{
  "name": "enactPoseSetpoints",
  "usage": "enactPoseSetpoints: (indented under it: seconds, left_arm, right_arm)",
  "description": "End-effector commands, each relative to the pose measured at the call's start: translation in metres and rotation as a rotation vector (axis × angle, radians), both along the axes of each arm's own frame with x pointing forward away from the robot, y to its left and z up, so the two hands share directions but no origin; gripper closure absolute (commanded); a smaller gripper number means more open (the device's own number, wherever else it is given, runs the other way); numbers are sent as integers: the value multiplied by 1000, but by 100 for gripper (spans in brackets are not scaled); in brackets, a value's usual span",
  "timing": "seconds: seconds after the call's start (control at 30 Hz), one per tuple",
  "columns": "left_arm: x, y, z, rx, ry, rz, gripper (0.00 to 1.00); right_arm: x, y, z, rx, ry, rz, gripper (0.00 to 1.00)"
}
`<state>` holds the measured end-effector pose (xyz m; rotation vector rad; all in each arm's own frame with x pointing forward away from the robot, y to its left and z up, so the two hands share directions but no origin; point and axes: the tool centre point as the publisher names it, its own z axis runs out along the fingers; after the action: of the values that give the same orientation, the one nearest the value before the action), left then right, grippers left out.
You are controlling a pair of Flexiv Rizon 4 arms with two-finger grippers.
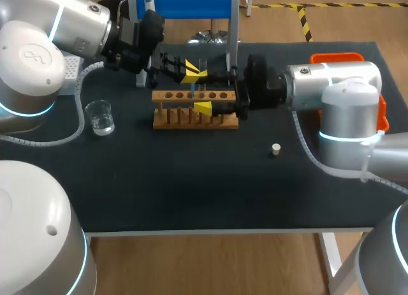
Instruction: Invert the test tube, pick up the pipette, mount the tip to pipette, aspirate from beaker and dispense into the tube, eject the tip, return the pipette, and cap with the stopper.
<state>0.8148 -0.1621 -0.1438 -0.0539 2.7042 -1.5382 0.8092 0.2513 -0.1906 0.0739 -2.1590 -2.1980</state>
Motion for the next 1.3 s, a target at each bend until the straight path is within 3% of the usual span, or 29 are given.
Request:
enactPoseSetpoints:
  seconds: [0.03,0.5,0.53,1.3]
  left_arm:
    - [1,0,1,4,2,-2,100]
    - [1,0,1,4,2,-2,100]
    - [1,0,1,4,2,-2,100]
    - [1,0,1,4,2,-2,100]
  right_arm:
    - [3,4,2,-6,-1,16,16]
    - [2,12,8,-4,4,33,44]
    - [1,13,8,-5,4,35,50]
    - [-2,14,10,-7,2,66,65]
